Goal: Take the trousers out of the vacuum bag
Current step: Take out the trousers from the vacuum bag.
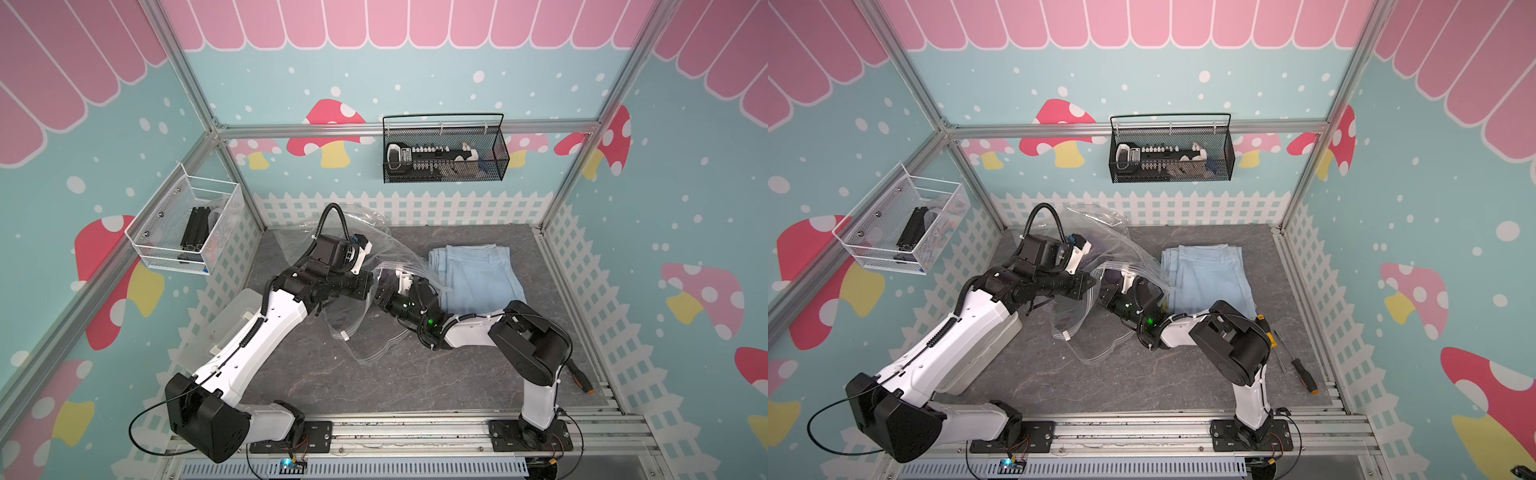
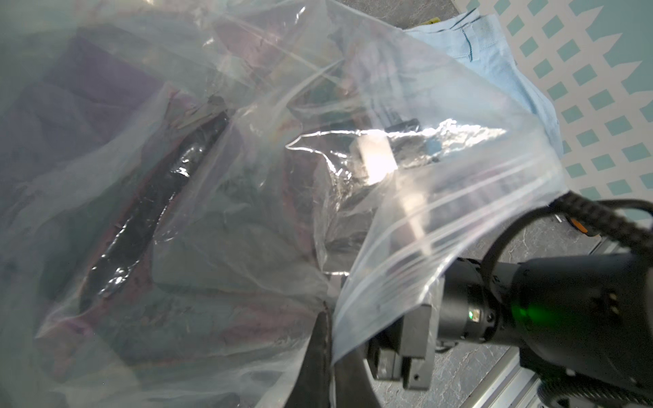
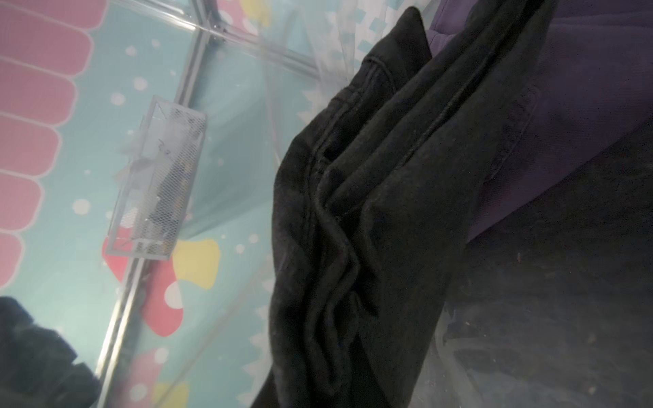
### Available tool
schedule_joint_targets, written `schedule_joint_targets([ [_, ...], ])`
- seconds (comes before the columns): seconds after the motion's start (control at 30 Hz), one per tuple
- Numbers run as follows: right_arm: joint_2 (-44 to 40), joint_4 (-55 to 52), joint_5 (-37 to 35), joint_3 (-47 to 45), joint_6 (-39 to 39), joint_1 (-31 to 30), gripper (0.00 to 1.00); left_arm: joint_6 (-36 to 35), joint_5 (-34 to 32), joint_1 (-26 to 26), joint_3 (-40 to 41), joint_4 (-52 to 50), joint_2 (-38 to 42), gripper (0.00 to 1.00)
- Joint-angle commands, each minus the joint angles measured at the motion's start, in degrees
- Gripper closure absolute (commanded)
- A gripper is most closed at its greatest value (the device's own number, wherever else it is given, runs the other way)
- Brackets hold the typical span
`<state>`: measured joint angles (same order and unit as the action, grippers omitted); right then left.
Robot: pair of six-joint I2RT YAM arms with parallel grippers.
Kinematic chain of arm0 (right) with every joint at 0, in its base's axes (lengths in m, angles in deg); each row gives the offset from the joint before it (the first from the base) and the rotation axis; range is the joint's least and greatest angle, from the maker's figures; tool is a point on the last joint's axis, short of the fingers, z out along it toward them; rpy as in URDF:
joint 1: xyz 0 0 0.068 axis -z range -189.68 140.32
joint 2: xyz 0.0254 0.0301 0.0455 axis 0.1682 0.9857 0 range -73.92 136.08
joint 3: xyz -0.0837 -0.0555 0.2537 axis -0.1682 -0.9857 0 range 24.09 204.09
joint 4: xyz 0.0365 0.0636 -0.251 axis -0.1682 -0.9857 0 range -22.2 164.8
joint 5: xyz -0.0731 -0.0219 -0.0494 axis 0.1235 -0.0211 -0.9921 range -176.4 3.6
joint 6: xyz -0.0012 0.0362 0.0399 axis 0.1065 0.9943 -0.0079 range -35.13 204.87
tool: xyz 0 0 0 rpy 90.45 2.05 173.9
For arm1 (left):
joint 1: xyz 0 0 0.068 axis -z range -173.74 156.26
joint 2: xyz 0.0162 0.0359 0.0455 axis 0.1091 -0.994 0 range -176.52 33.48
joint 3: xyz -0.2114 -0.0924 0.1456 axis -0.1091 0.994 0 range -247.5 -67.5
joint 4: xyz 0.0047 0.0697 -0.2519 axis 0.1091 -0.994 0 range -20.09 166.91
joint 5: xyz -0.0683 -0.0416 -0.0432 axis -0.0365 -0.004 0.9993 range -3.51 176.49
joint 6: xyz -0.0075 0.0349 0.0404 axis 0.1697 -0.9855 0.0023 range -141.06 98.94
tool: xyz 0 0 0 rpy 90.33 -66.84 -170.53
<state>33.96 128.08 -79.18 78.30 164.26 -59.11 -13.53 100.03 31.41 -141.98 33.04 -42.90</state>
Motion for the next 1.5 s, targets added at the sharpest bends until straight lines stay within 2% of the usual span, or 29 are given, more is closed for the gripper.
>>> schedule_joint_targets([
  [0.0,-4.52,0.39,-1.02,-1.05,-2.77,-2.62,1.0,0.53,0.16,-0.62,0.56,0.67,0.91,1.0],
  [0.27,-8.53,-4.71,-3.61,-4.83,-6.54,-6.41,1.0,0.48,0.28,-0.27,0.65,0.64,0.88,1.0],
  [0.53,-16.83,-13.78,-8.17,-9.36,-10.13,-9.45,1.0,0.38,0.09,0.33,0.74,0.69,0.35,1.0],
  [0.63,-21.3,-20.56,-11.44,-10.57,-11.88,-10.29,1.0,0.3,-0.09,0.82,0.74,0.67,0.17,1.0],
  [0.7,-24.55,-26.36,-14.1,-11.36,-11.74,-10.59,1.0,0.11,-0.57,1.67,0.83,0.71,0.21,1.0],
  [0.87,-31.9,-32.23,-20.9,-17.11,-8.65,-10.64,1.0,-0.97,-5.25,6.71,1.64,0.56,1.05,1.0],
  [0.97,-35.98,-36.45,-23.52,-18.96,-7.99,-10.64,1.0,1.39,-4.9,9.44,3.48,1.22,2.72,0.99],
  [1.17,-43.99,-41.56,-27.11,-23.94,-5.26,-9.98,1.0,7.59,-11.53,20.79,13.27,6.67,11.87,0.65],
  [1.23,-45.85,-43.54,-26.53,-24.57,-5.12,-9.26,1.0,9.32,-15.07,25.7,17.87,9.31,15.14,0.5],
  [1.37,-48.55,-46.32,-25.43,-25.39,-4.21,-7.81,1.0,12.84,-26.08,38.56,25.86,13.55,19.71,0.25],
  [1.47,-49.66,-47.91,-24.56,-25.38,-3.5,-6.96,1.0,15.67,-37.33,47.18,28.67,14.23,19.76,0.17],
])
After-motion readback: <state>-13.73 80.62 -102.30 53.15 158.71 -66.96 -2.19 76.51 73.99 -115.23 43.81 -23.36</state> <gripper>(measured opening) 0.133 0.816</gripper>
